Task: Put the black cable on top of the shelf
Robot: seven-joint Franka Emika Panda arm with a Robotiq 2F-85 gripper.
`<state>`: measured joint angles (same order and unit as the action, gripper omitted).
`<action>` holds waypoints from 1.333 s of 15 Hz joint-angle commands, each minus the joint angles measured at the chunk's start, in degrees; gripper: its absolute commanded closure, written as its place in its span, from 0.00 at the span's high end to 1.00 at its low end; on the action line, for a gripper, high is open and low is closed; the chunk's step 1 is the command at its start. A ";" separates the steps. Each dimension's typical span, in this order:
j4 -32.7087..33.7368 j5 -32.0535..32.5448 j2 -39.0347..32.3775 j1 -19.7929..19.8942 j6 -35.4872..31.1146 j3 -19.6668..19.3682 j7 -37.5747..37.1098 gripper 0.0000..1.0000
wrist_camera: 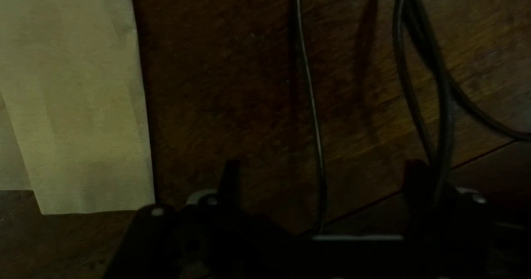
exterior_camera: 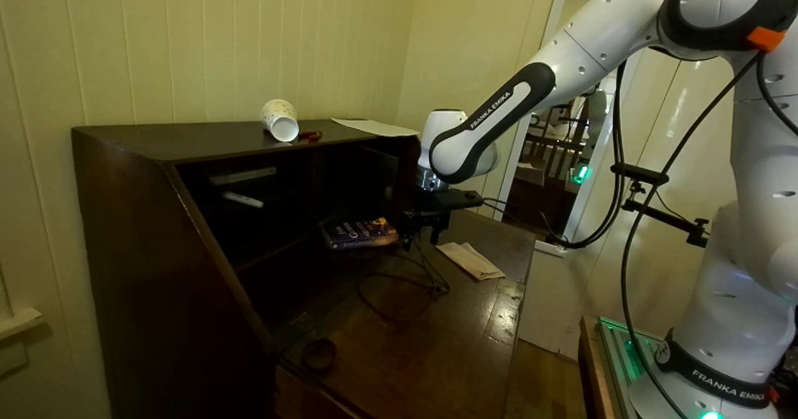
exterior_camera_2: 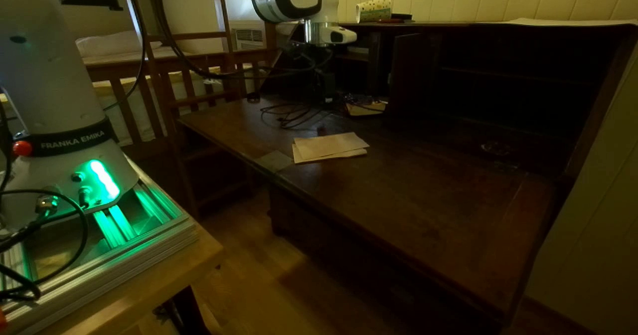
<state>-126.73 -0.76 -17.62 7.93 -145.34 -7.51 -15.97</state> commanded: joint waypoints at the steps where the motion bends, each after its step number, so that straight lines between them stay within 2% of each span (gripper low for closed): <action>1: 4.03 -1.21 -3.97 -0.10 1.71 -0.57 1.86 0.74; 11: 6.59 -0.35 -5.72 -0.91 3.15 -1.77 -0.08 0.03; 14: 6.62 0.00 -4.50 -1.37 5.03 -1.90 -0.57 0.00; 16: 5.50 1.93 -1.08 -2.86 5.27 -2.04 -0.82 0.01; 20: 4.92 11.12 6.32 -7.65 5.44 -3.41 -5.09 0.01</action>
<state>-120.55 4.13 -17.79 3.86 -141.93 -9.44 -17.27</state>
